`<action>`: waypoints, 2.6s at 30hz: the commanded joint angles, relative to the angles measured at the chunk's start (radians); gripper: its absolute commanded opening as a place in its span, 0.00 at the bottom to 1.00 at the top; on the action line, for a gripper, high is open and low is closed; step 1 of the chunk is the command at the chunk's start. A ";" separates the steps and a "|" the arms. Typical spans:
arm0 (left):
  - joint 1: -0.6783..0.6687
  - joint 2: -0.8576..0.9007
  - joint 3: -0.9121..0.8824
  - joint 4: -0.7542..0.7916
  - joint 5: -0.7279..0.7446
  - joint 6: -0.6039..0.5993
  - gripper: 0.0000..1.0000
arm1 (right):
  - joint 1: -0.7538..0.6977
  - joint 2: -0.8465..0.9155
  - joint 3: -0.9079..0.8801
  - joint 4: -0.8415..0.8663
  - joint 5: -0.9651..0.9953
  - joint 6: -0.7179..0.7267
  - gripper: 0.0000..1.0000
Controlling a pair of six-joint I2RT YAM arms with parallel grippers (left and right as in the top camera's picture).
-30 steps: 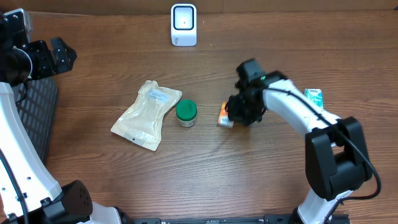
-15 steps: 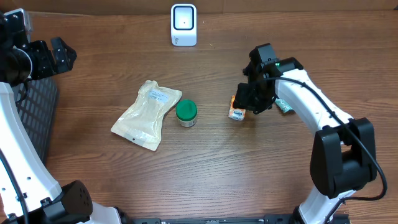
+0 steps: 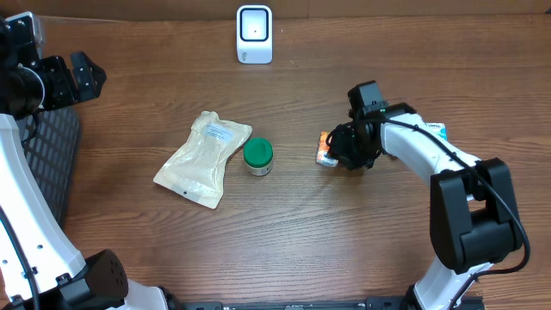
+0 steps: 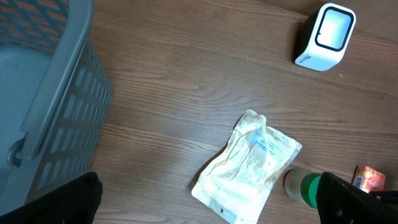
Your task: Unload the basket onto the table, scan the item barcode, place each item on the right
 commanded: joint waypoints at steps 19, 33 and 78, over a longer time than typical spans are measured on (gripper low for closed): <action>-0.007 0.003 0.003 0.001 -0.003 0.011 1.00 | -0.028 -0.048 0.160 -0.238 -0.302 -0.256 0.04; -0.007 0.003 0.003 0.001 -0.003 0.011 1.00 | -0.151 -0.161 0.364 -0.360 -0.866 -0.488 0.04; -0.007 0.003 0.003 0.001 -0.002 0.011 1.00 | -0.222 -0.161 0.364 -0.175 -1.295 -0.242 0.04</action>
